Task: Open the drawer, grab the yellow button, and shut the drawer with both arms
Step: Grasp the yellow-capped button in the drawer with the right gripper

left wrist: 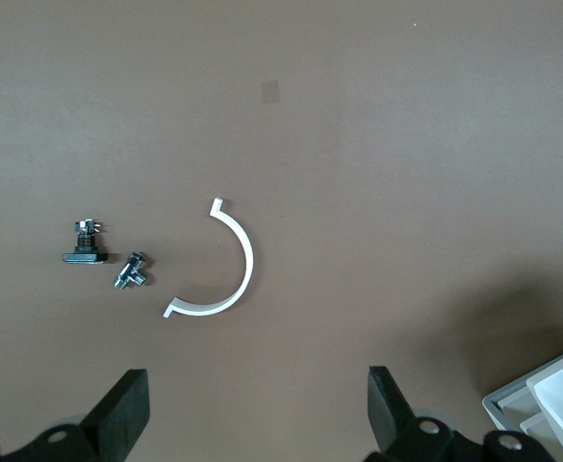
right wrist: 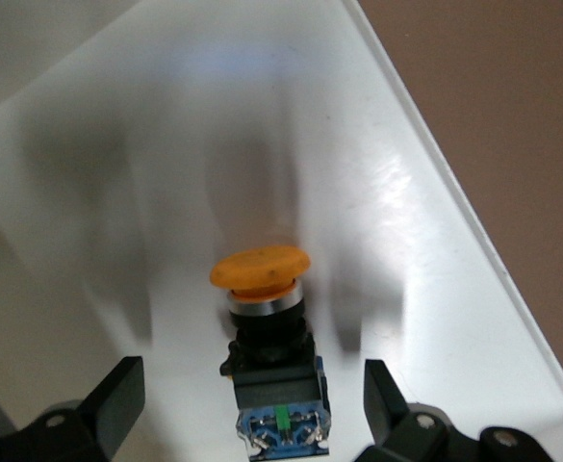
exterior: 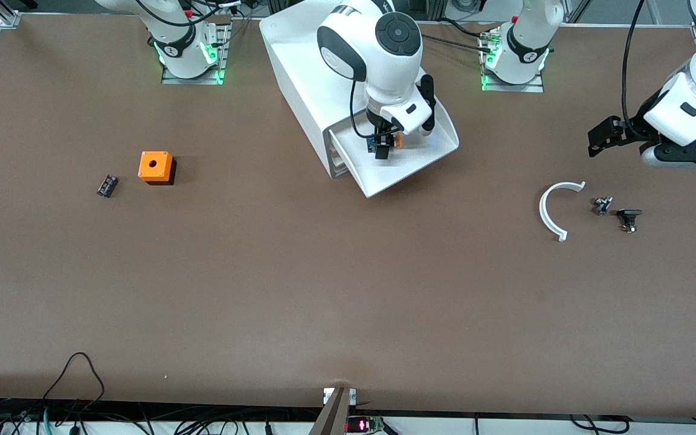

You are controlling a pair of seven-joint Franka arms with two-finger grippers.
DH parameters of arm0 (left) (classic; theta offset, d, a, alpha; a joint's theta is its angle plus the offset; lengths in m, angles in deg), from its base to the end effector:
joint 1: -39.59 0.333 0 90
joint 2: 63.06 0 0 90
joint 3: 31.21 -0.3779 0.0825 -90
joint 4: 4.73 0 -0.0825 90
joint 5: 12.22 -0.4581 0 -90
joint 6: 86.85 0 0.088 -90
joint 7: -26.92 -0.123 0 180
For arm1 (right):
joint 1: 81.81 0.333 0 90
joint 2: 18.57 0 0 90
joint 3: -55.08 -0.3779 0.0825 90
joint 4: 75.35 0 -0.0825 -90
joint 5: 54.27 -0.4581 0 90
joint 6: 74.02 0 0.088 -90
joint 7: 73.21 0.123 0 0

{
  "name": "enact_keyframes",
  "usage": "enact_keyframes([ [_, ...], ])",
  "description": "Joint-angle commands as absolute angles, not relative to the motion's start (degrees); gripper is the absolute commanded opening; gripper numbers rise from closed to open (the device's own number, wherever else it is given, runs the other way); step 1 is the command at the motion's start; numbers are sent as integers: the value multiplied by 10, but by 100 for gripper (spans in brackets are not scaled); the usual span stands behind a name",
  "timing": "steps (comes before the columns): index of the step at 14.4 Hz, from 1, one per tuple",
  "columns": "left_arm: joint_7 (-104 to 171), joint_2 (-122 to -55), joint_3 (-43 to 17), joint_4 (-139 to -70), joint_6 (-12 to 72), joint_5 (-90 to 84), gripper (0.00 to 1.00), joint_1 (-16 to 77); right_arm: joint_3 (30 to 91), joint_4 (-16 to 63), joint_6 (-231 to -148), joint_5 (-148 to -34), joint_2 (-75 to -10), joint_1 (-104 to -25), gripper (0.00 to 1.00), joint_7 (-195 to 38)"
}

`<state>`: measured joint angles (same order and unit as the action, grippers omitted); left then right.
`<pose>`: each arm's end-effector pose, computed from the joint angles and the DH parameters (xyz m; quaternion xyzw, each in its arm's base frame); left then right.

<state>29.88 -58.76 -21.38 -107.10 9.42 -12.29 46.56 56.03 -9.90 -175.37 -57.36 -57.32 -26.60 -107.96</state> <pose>0.6026 -0.0332 0.6070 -0.9998 -0.0011 0.0159 0.0078 0.4870 0.6930 0.4166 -0.7158 -0.6976 0.0280 0.0166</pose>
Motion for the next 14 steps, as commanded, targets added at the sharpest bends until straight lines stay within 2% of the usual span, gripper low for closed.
enact_keyframes([
  [1,305,-592,-213,-1055,83,-135,100,461,558,-107,-1746,-581,-594,-271,99,-1093],
  [11,306,-593,-213,-1055,82,-134,100,458,559,-113,-1808,-581,-604,-288,90,-1096],
  [14,311,-593,-213,-1050,82,-134,100,458,558,-112,-1806,-581,-605,-287,94,-1094],
])
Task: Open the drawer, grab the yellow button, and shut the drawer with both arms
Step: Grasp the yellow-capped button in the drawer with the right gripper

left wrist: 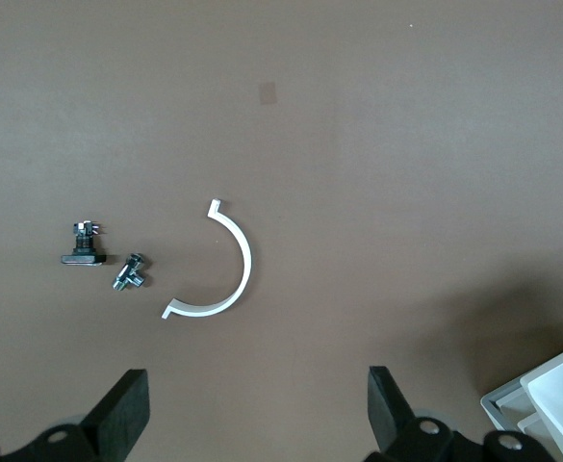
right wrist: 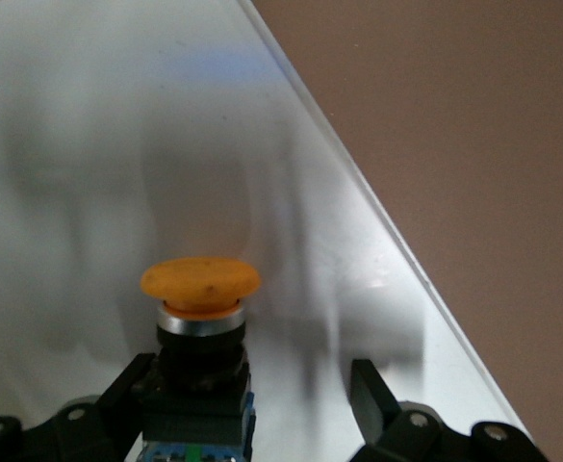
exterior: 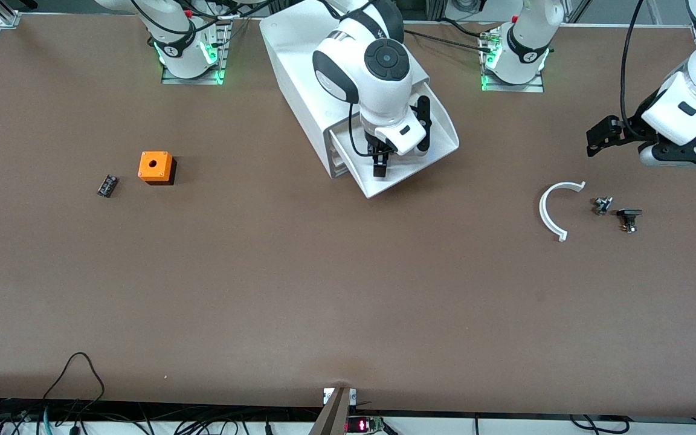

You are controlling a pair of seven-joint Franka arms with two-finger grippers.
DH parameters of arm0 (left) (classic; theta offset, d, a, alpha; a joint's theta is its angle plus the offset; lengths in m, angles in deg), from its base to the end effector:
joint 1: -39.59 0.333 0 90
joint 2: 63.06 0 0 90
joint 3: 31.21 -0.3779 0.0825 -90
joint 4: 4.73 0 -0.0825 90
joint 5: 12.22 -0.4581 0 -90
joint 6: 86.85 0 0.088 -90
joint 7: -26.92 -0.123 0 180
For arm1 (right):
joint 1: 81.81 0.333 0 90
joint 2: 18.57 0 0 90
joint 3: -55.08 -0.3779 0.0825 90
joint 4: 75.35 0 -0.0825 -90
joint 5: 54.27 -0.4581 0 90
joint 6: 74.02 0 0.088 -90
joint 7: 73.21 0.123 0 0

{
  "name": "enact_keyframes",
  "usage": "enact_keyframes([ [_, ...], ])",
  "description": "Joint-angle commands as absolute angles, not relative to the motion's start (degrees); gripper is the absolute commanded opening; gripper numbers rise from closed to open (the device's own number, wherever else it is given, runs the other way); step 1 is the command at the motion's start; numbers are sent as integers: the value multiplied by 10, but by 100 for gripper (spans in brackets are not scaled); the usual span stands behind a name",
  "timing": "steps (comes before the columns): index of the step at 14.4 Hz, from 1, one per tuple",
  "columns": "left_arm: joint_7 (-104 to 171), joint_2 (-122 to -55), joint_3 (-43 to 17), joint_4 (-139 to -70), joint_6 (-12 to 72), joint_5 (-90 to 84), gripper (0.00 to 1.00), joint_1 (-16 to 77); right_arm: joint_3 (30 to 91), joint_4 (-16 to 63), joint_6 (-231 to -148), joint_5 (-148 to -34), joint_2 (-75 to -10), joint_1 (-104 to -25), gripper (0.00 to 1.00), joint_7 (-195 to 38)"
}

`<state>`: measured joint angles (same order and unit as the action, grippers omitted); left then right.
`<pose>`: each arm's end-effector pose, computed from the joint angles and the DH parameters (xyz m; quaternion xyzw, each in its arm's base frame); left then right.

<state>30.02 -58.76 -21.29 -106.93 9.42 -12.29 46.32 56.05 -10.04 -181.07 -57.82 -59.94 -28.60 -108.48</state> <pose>0.6027 -0.0367 0.6086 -0.9999 0.0005 0.0144 0.0079 0.5206 0.6883 0.3873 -0.7268 -0.6864 0.0003 0.0243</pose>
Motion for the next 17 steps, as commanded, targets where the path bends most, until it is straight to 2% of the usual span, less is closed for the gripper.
enact_keyframes([
  [1,313,-593,-213,-1049,82,-134,100,458,558,-112,-1805,-581,-604,-286,89,-1093],
  [2,314,-593,-213,-1048,82,-134,100,458,558,-113,-1805,-579,-603,-284,76,-1094],
  [3,314,-593,-213,-1048,82,-134,100,458,558,-113,-1805,-579,-602,-284,58,-1095],
  [4,314,-593,-213,-1048,82,-134,100,458,559,-113,-1807,-579,-601,-284,47,-1095],
  [5,314,-594,-213,-1048,80,-134,100,458,559,-113,-1807,-579,-600,-284,41,-1095],
  [11,314,-594,-212,-1047,75,-134,100,457,557,-114,-1792,-579,-590,-280,24,-1088],
  [17,314,-615,-211,-1016,75,-134,100,457,574,-114,-1761,-575,-544,-259,21,-1008],
])
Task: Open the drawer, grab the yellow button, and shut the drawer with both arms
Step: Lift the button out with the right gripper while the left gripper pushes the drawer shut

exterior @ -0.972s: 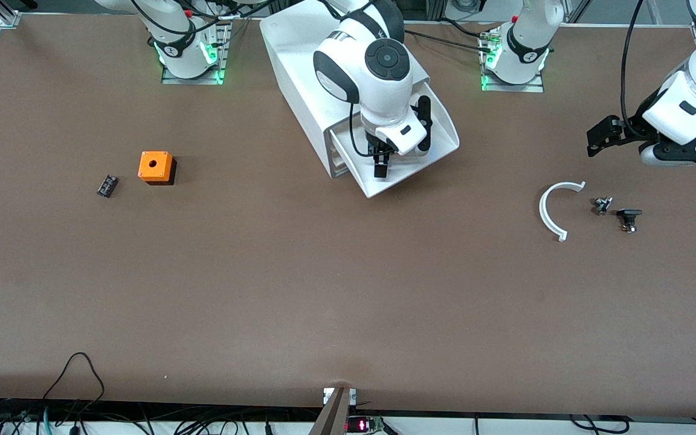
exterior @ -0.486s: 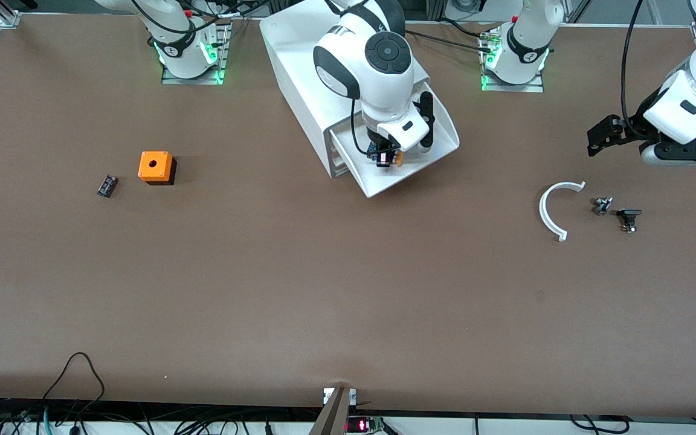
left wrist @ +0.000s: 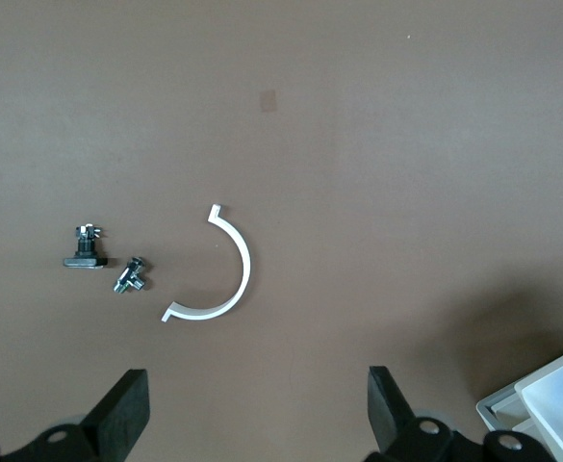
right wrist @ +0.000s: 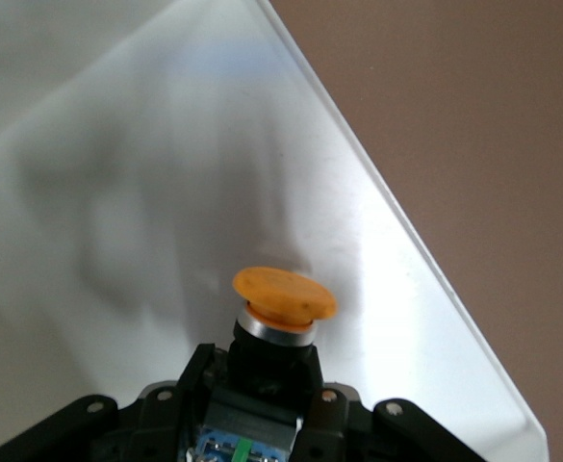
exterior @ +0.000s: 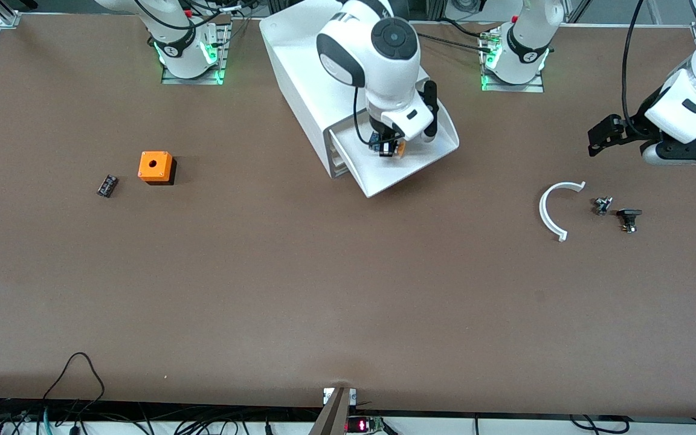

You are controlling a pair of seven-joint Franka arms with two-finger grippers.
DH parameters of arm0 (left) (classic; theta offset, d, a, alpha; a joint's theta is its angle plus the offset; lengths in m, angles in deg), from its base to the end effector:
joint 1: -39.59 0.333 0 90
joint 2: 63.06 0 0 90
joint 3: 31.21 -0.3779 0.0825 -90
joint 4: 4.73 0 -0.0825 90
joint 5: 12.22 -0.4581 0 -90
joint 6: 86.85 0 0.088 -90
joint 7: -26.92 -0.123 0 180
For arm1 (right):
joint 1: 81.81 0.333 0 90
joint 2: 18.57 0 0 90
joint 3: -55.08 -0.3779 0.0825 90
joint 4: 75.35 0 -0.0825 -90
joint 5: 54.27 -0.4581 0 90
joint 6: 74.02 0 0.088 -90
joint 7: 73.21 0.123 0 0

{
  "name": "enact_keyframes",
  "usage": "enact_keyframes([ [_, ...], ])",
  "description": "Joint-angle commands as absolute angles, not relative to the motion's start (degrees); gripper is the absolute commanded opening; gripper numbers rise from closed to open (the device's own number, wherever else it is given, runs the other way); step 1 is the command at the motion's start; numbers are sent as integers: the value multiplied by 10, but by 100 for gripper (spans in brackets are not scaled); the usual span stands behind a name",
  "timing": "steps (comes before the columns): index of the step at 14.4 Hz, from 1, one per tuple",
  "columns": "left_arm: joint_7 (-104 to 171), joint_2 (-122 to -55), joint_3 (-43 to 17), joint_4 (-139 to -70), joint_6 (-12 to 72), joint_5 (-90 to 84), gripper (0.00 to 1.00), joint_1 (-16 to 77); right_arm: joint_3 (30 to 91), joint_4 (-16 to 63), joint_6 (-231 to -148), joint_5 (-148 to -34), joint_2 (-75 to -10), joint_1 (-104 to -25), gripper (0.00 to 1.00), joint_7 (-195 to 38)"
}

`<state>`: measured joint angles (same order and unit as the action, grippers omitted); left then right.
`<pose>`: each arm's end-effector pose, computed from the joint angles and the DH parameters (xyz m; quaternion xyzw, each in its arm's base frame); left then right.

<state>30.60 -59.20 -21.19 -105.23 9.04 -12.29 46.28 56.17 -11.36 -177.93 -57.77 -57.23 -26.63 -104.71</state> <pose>0.6069 -0.0383 0.6198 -0.9999 -0.0032 0.0067 0.0069 0.4934 0.6998 0.4359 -0.7368 -0.6756 -0.0062 0.0255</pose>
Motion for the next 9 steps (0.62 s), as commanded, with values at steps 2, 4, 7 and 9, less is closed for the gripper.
enact_keyframes([
  [2,314,-624,-211,-1015,75,-126,100,458,592,-124,-1761,-575,-527,-258,22,-970],
  [4,342,-644,-210,-1015,82,-92,100,457,627,-126,-1760,-579,-515,-265,22,-955],
  [7,404,-693,-194,-1025,147,-76,100,443,664,-87,-1761,-570,-485,-294,23,-923],
  [9,475,-723,-160,-1033,197,-83,100,436,699,-33,-1780,-566,-466,-314,23,-854],
])
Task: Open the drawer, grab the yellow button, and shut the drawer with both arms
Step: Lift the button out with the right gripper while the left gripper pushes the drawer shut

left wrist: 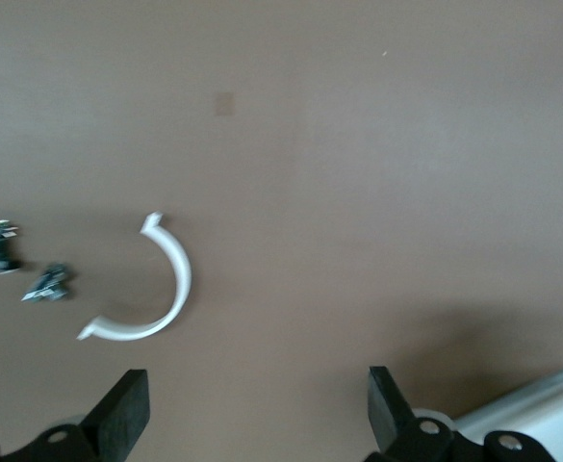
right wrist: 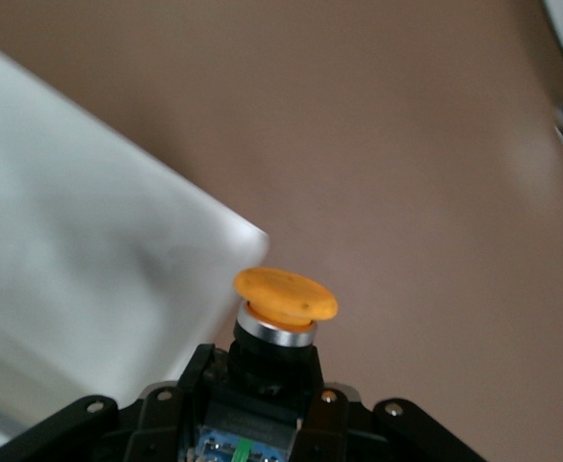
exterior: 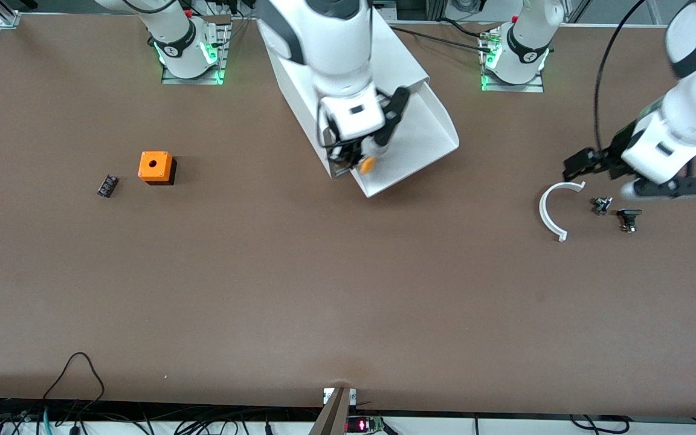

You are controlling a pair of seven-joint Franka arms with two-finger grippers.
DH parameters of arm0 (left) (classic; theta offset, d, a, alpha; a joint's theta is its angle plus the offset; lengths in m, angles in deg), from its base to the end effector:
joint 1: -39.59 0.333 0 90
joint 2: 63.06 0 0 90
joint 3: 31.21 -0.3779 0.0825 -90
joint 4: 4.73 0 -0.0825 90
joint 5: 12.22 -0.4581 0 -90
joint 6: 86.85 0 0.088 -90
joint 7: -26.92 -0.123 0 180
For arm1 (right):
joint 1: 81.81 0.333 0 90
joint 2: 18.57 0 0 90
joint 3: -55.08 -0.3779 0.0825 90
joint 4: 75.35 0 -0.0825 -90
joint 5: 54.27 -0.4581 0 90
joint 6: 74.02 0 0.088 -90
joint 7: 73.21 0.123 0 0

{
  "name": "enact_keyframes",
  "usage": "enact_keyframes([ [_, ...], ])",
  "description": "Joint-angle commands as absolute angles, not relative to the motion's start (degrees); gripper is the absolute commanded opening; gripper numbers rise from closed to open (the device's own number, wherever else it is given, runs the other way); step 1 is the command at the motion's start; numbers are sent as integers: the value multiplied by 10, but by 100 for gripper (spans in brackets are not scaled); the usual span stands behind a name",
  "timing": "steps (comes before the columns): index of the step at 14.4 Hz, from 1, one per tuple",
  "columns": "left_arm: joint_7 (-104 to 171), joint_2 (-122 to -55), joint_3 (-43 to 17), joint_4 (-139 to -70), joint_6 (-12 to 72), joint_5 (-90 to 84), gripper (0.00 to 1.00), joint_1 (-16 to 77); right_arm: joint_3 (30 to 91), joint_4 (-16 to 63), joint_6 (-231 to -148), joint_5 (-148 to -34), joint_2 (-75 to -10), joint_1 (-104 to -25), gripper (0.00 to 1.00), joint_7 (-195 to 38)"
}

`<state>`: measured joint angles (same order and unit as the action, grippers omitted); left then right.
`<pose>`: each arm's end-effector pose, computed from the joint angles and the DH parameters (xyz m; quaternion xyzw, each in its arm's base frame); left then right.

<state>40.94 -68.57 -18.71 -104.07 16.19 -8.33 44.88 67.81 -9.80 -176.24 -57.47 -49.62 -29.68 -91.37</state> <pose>0.6605 -0.0854 0.5397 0.9966 0.0678 -0.0224 0.0399 0.6038 0.5667 0.5369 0.8679 0.4929 0.0594 0.0178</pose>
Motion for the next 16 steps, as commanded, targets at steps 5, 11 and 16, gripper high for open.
enact_keyframes([
  [5,678,-754,-121,-1154,406,-85,100,380,704,59,-1783,-570,-445,-438,23,-783],
  [11,825,-730,-16,-1269,475,-83,100,356,702,221,-1902,-518,-430,-566,23,-794],
  [16,897,-706,118,-1321,472,-67,100,357,699,338,-2056,-508,-417,-626,23,-861],
])
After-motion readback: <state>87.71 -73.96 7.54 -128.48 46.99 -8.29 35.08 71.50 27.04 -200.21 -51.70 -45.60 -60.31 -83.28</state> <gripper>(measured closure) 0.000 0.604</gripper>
